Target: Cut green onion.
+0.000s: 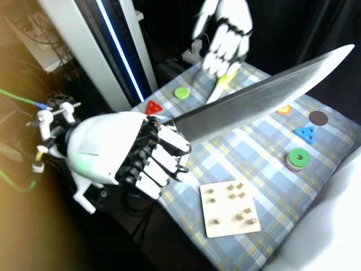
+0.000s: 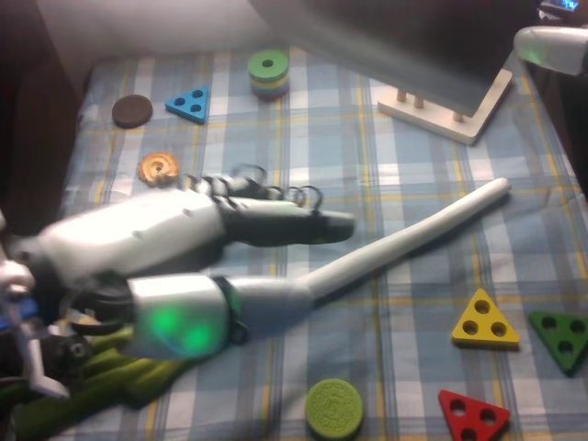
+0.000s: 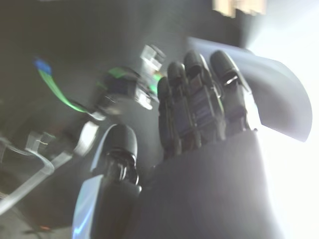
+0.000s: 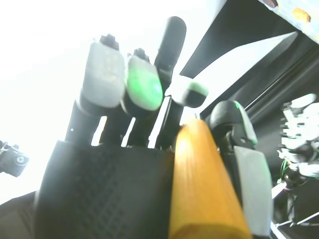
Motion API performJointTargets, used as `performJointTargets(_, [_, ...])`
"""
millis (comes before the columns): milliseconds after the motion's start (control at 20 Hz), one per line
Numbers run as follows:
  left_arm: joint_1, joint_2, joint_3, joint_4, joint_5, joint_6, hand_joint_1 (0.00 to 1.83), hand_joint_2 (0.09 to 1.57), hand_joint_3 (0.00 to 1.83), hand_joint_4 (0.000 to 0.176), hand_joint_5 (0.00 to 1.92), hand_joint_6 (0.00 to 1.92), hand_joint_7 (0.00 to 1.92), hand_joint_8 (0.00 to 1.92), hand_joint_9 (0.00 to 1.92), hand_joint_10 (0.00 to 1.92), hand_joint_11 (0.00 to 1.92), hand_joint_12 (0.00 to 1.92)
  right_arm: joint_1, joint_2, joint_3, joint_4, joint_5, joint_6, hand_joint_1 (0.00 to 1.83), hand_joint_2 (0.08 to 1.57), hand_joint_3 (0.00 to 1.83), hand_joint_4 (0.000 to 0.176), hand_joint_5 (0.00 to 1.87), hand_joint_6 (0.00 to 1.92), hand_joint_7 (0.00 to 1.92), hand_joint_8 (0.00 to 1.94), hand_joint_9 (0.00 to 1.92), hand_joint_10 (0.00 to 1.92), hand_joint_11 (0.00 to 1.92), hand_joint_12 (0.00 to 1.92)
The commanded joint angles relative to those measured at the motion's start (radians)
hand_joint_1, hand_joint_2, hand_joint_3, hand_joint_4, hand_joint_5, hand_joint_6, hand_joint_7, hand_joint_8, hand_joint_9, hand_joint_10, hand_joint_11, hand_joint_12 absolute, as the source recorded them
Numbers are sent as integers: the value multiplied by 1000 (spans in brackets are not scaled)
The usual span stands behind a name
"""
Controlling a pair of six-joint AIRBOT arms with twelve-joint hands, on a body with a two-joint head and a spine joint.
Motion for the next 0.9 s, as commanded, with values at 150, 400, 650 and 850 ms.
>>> performJointTargets(150, [-37, -52, 34, 14, 47, -4, 0, 1344, 0, 0, 2, 0, 6, 0, 6, 0, 2, 22, -3, 17, -16, 17, 154, 12, 275, 1470, 0, 164, 1019, 1921, 1241, 1941, 1368, 1921, 1387, 1921])
performJointTargets(400, [-53, -96, 54, 18, 149, 47, 0, 1323, 0, 0, 0, 0, 0, 0, 0, 0, 0, 0, -19, 25, -29, 4, 164, 22, 322, 1505, 4, 129, 952, 1921, 1198, 1941, 1328, 1921, 1342, 1921])
performJointTargets(650, [-66, -109, 40, 107, 212, 47, 0, 1325, 0, 0, 0, 0, 0, 0, 0, 0, 0, 0, -26, 30, -34, -1, 167, 28, 320, 1510, 0, 57, 939, 1921, 1207, 1941, 1328, 1921, 1330, 1921])
performJointTargets(850, [-71, -132, 48, 144, 270, 47, 0, 1322, 0, 0, 0, 0, 0, 0, 0, 0, 0, 0, -45, 30, -37, -9, 167, 46, 338, 1487, 0, 26, 926, 1921, 1197, 1941, 1305, 1921, 1296, 1921])
